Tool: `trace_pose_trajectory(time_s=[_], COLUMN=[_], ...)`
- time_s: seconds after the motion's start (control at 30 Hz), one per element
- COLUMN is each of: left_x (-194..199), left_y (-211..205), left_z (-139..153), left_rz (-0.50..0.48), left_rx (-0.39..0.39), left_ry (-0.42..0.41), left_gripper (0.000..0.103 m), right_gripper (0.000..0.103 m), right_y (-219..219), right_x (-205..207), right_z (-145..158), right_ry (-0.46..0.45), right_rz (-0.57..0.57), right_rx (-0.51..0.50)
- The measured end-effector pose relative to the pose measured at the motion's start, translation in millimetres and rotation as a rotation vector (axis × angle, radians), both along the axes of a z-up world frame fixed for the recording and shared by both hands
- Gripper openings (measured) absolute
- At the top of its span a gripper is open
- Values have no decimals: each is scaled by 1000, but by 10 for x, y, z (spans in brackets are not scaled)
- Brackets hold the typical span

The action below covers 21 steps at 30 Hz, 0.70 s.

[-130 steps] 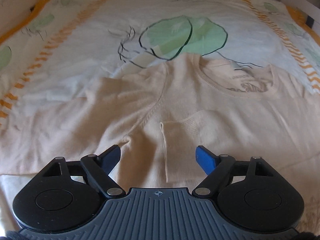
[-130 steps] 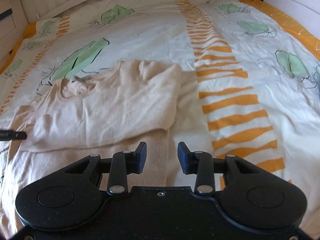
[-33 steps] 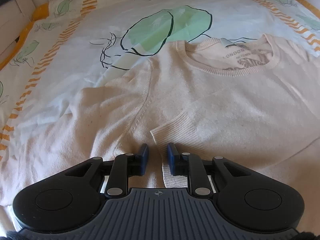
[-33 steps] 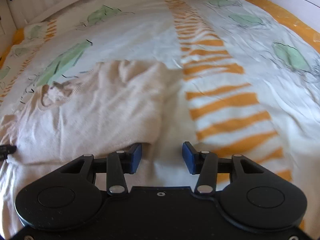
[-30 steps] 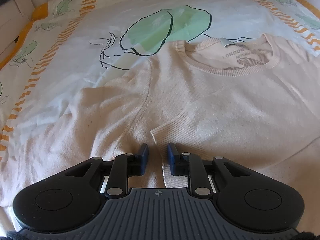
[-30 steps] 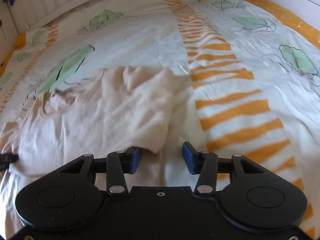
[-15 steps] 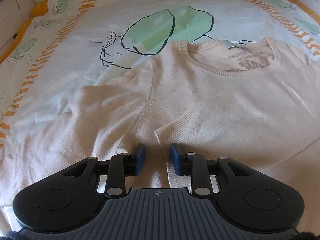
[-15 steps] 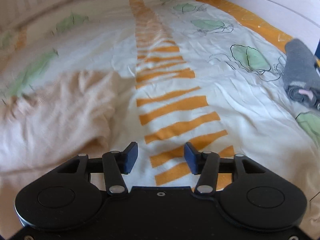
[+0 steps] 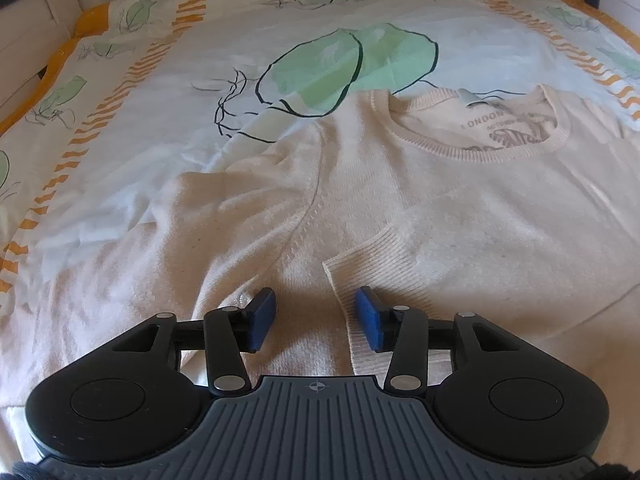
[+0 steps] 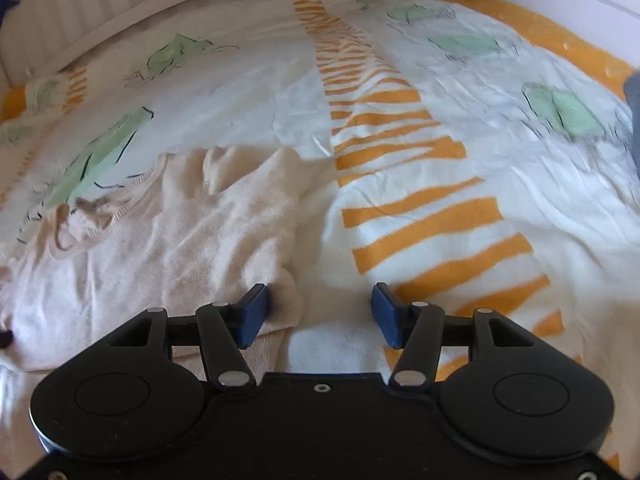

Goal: Fold small clothes

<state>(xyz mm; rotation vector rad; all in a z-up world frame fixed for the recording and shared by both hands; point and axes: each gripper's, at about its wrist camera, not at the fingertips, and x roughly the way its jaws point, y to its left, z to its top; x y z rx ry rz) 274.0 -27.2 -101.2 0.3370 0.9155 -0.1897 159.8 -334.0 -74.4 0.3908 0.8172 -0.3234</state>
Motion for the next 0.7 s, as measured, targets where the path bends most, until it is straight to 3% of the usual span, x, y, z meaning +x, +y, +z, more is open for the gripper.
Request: trace_pose_trajectory(time_s=[0.2, 0.37, 0.43, 0.5, 0.7], left_x=[-55, -185, -252, -323, -347], left_y=[127, 310, 412, 563, 1212], left_z=[11, 91, 137, 178, 258], left_rz=[-1, 25, 39, 63, 235], left_rx=[-66, -160, -183, -198, -303], left_ry=[-23, -35, -47, -68, -82], left_gripper=[49, 50, 60, 84, 86], right_gripper=[66, 86, 100, 103, 103], right_y=[152, 525, 710, 921, 1419], right_x=[-120, -151, -112, -62, 158], right_z=[255, 374, 349, 291, 69], right_ry=[-63, -111, -107, -104, -138], right_rz=[-11, 69, 138, 202, 270], right_rx=[-28, -59, -68, -83, -117])
